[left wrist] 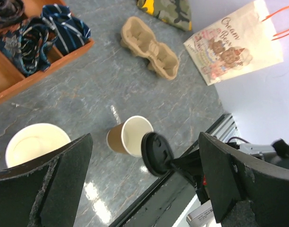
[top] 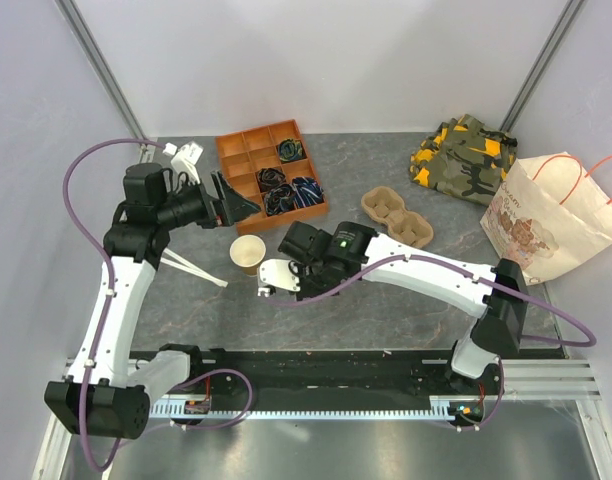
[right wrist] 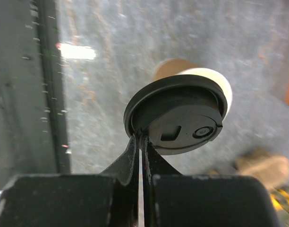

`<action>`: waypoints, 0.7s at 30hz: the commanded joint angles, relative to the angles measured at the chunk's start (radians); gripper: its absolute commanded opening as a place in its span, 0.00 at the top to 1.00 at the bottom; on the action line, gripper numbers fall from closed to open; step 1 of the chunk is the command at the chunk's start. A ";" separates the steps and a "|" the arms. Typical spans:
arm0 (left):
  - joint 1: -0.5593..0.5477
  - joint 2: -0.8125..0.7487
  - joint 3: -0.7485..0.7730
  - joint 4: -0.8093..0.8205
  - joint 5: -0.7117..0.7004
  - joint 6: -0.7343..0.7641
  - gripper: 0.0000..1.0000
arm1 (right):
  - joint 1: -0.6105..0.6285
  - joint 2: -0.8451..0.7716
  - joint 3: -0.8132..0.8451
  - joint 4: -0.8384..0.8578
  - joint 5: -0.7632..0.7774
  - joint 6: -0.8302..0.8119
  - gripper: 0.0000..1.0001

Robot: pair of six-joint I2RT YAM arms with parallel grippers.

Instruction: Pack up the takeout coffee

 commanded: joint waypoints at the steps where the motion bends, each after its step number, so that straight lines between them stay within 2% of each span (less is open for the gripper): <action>1: 0.009 0.011 0.014 -0.071 0.004 0.091 0.00 | 0.044 0.027 0.085 -0.049 0.230 -0.038 1.00; 6: 0.015 0.023 -0.008 -0.041 0.016 0.056 0.00 | 0.052 0.085 0.119 -0.084 0.289 -0.054 1.00; 21: 0.058 0.032 0.000 -0.003 0.076 0.005 0.00 | 0.052 0.150 0.124 -0.086 0.287 -0.078 1.00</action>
